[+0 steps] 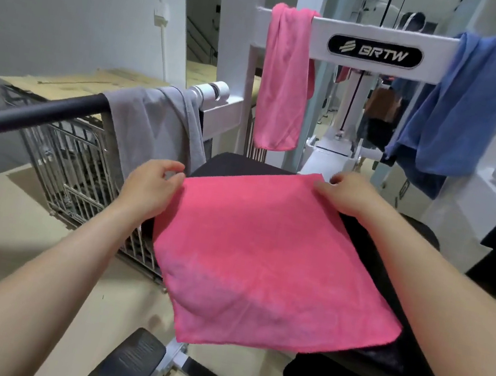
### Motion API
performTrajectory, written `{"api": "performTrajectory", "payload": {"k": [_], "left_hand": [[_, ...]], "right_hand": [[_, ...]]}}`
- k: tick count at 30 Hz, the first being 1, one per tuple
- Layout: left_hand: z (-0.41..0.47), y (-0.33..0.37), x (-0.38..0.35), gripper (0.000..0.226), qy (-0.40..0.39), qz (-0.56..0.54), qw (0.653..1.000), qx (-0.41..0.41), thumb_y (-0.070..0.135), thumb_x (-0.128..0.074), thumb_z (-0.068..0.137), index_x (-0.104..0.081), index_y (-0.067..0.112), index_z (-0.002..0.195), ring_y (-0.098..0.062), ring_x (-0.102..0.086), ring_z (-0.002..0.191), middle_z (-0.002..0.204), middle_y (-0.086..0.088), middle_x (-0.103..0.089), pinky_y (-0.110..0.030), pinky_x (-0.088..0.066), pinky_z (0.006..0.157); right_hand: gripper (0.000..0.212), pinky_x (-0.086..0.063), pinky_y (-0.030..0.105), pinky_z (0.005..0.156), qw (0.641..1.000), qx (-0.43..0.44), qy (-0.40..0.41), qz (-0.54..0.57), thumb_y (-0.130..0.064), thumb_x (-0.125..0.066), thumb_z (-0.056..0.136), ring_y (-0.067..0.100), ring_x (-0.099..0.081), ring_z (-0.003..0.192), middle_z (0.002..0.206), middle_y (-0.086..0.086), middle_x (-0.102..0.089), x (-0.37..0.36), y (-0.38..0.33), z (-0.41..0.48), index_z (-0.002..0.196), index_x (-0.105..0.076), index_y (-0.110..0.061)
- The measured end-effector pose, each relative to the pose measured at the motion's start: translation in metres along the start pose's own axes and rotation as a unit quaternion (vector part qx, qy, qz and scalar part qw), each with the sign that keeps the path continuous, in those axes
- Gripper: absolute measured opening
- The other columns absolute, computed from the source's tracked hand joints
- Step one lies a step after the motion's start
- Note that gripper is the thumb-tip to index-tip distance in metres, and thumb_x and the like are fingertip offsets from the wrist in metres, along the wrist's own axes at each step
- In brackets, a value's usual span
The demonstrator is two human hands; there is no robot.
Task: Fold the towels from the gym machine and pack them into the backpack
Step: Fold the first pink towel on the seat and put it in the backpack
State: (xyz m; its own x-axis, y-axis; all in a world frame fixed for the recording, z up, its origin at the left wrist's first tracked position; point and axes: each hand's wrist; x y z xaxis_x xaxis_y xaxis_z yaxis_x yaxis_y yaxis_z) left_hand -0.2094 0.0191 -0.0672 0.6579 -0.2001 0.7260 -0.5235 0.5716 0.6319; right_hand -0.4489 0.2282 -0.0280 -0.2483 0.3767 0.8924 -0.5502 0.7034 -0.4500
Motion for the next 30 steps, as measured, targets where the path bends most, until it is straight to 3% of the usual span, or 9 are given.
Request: {"api": "performTrajectory", "payload": {"k": [3, 7, 10, 13, 16, 21, 25, 27, 30], "left_hand": [[0.021, -0.005, -0.009, 0.022, -0.045, 0.001, 0.998, 0.043, 0.024, -0.061, 0.091, -0.073, 0.014, 0.106, -0.022, -0.064, 0.104, 0.103, -0.006, -0.072, -0.03, -0.045, 0.089], [0.03, -0.01, 0.006, 0.01, -0.083, -0.08, 0.99, 0.08, 0.022, -0.078, 0.079, -0.076, 0.014, 0.073, -0.016, -0.059, 0.062, 0.068, -0.006, -0.071, -0.025, -0.045, 0.064], [0.041, -0.012, 0.011, 0.011, -0.117, -0.134, 0.979, 0.095, 0.019, -0.08, 0.076, -0.077, 0.009, 0.072, -0.012, -0.052, 0.052, 0.061, -0.006, -0.067, -0.023, -0.043, 0.056], [0.06, -0.016, 0.009, 0.011, -0.142, -0.214, 0.955, 0.147, 0.004, -0.073, 0.08, -0.077, 0.008, 0.071, -0.005, -0.052, 0.045, 0.057, -0.001, -0.065, -0.015, -0.045, 0.045], [0.079, -0.021, 0.004, 0.018, -0.18, -0.153, 0.964, 0.125, -0.007, -0.067, 0.082, -0.076, 0.009, 0.081, -0.006, -0.06, 0.057, 0.064, -0.002, -0.069, -0.015, -0.051, 0.054], [0.108, -0.022, -0.015, 0.016, 0.017, 0.047, 0.997, 0.063, 0.007, -0.067, 0.081, -0.075, 0.02, 0.075, -0.019, -0.061, 0.069, 0.067, -0.002, -0.069, -0.031, -0.049, 0.072], [0.107, -0.018, -0.019, 0.013, 0.07, 0.074, 0.994, 0.038, 0.011, -0.07, 0.078, -0.075, 0.022, 0.076, -0.018, -0.066, 0.077, 0.067, 0.005, -0.069, -0.031, -0.047, 0.071], [0.105, -0.015, -0.013, 0.018, 0.107, 0.038, 0.993, 0.036, 0.009, -0.068, 0.079, -0.072, 0.026, 0.074, -0.008, -0.063, 0.07, 0.064, 0.011, -0.066, -0.027, -0.043, 0.069], [0.093, -0.004, 0.0, 0.03, 0.084, -0.18, 0.979, 0.052, -0.005, -0.055, 0.087, -0.066, 0.02, 0.075, -0.001, -0.059, 0.048, 0.053, 0.008, -0.064, -0.021, -0.044, 0.05]], "right_hand": [[0.036, -0.051, 0.035, 0.081, 1.0, 0.011, 0.005, 0.025, -0.039, -0.068, 0.081, 0.029, -0.062, 0.09, 0.096, 0.012, -0.067, -0.008, -0.001, 0.03, 0.09, -0.066, -0.005], [0.016, -0.034, 0.025, 0.051, 0.982, 0.026, -0.105, 0.152, -0.015, -0.076, 0.077, 0.017, -0.047, 0.056, 0.066, 0.005, -0.058, 0.01, 0.002, 0.055, 0.077, -0.061, -0.013], [0.02, -0.023, 0.015, 0.034, 0.922, -0.01, -0.23, 0.311, -0.002, -0.068, 0.085, 0.005, -0.048, 0.042, 0.058, -0.002, -0.059, 0.027, 0.008, 0.08, 0.073, -0.056, -0.013], [0.014, -0.044, 0.01, 0.039, 0.873, -0.057, -0.241, 0.419, 0.003, -0.06, 0.088, 0.006, -0.061, 0.05, 0.072, 0.001, -0.062, 0.025, 0.011, 0.107, 0.083, -0.06, -0.01], [0.014, -0.057, 0.018, 0.052, 0.868, -0.078, -0.226, 0.436, 0.007, -0.058, 0.088, 0.009, -0.062, 0.05, 0.076, 0.005, -0.056, 0.015, 0.007, 0.129, 0.084, -0.058, -0.006], [0.02, -0.058, 0.022, 0.049, 0.9, -0.039, -0.147, 0.408, 0.009, -0.065, 0.083, 0.01, -0.06, 0.042, 0.074, 0.008, -0.054, 0.009, -0.009, 0.146, 0.073, -0.055, -0.006], [0.019, -0.058, 0.021, 0.052, 0.893, 0.002, -0.07, 0.445, 0.009, -0.065, 0.083, 0.014, -0.064, 0.045, 0.074, 0.011, -0.057, 0.004, -0.012, 0.152, 0.072, -0.058, -0.004], [0.018, -0.058, 0.02, 0.056, 0.865, 0.008, -0.081, 0.494, 0.01, -0.064, 0.083, 0.017, -0.065, 0.055, 0.074, 0.011, -0.058, 0.006, -0.012, 0.149, 0.072, -0.058, -0.003], [0.023, -0.058, 0.02, 0.063, 0.814, 0.031, -0.112, 0.569, 0.015, -0.053, 0.084, 0.015, -0.061, 0.063, 0.068, 0.008, -0.056, 0.017, -0.011, 0.132, 0.071, -0.056, -0.004]]}}
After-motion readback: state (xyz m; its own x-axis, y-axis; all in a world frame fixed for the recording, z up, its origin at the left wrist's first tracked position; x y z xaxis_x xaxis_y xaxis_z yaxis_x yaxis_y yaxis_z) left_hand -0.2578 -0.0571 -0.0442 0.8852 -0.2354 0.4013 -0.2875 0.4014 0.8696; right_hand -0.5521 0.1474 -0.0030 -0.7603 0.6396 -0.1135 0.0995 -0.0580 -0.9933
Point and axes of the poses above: each hand's wrist, its own z-axis towards the middle knuckle, its own x-axis out of the back of the hand, y = z × x
